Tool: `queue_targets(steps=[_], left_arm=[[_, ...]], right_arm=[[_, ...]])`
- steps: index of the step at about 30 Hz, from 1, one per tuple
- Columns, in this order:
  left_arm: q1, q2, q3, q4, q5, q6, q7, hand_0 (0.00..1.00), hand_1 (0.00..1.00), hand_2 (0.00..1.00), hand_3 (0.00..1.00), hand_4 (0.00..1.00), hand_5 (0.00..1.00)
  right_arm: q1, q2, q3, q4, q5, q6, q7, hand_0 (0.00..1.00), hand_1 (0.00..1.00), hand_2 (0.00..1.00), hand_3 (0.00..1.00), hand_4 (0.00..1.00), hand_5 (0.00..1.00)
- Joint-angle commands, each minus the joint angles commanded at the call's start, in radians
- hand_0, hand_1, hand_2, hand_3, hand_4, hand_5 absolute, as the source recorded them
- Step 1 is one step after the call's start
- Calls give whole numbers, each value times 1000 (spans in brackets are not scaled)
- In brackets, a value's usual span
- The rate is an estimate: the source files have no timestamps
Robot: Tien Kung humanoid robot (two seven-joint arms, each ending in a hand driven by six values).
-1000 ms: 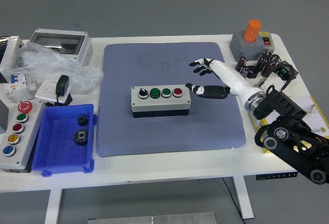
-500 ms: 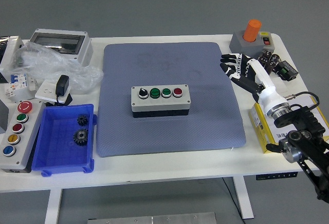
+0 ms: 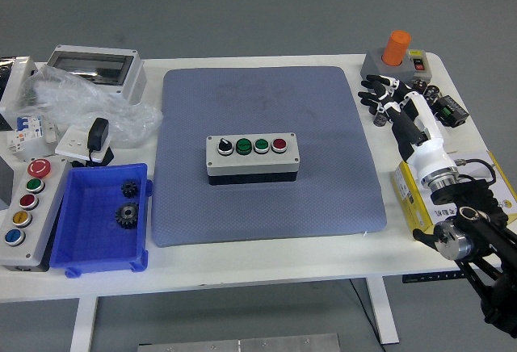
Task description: Pick up the button,place it on the desk,press the button,press the button
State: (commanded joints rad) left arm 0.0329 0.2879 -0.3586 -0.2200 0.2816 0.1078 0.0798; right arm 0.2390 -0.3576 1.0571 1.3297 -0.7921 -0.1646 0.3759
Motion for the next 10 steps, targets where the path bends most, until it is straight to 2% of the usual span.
queue_targets(steps=[10], left_arm=[[2,0,2,0,-2,-1,1,617,651,610,634,660,349]], right_arm=[[-7,5,-2,7,24,3,21,741,673,708,667,810,537]])
